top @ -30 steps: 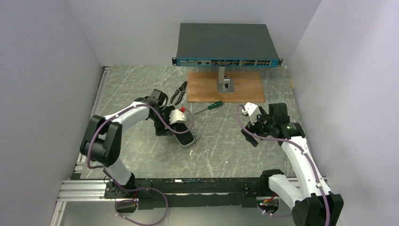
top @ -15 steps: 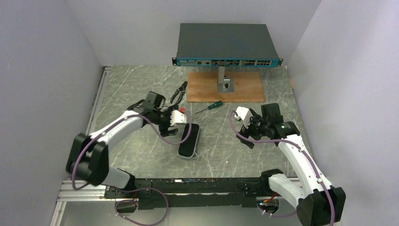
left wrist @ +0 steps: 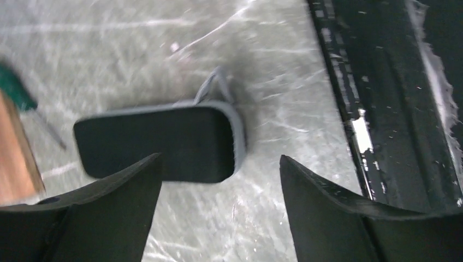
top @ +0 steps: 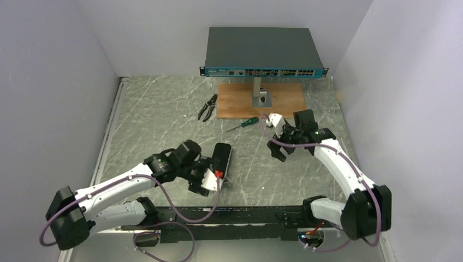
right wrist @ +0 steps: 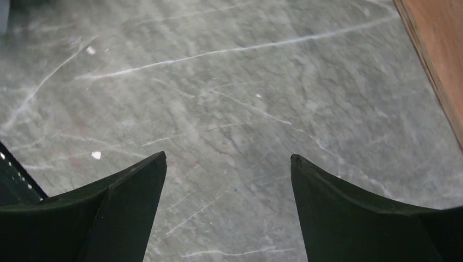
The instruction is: Open the umbrella
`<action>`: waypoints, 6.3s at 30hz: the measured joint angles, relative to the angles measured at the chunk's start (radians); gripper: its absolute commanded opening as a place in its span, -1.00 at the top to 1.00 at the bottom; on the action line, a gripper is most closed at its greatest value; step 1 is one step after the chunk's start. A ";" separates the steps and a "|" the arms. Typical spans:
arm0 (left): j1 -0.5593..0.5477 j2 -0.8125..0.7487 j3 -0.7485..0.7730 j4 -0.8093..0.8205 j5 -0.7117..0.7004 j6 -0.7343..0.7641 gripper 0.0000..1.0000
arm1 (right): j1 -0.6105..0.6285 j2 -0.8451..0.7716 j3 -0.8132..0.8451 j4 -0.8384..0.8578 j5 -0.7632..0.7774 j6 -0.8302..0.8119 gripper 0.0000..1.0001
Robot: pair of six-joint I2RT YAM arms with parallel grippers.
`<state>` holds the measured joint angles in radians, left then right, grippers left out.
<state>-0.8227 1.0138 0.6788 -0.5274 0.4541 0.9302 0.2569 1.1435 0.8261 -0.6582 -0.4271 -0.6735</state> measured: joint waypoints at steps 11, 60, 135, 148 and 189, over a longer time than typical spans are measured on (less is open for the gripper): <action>-0.280 0.243 0.027 -0.032 -0.038 0.220 -0.01 | -0.151 0.065 0.080 -0.018 -0.053 0.097 -0.70; 0.873 -0.010 0.021 0.080 0.117 -0.590 -0.68 | 0.491 0.699 0.513 0.092 -0.108 -0.365 -0.82; 0.126 0.556 -0.153 0.978 -0.185 -1.088 0.39 | 0.220 0.446 0.087 0.316 -0.084 -0.019 0.17; 0.121 0.604 -0.119 1.004 -0.195 -1.082 0.21 | 0.217 0.444 0.081 0.320 -0.090 -0.014 0.21; 0.181 0.644 -0.054 0.962 -0.181 -1.196 1.00 | 0.241 0.402 0.029 0.360 -0.028 0.058 0.33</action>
<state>-0.6415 1.6577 0.6247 0.4347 0.2733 -0.2653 0.4984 1.5455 0.8551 -0.2985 -0.4553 -0.6151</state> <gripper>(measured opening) 0.012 0.539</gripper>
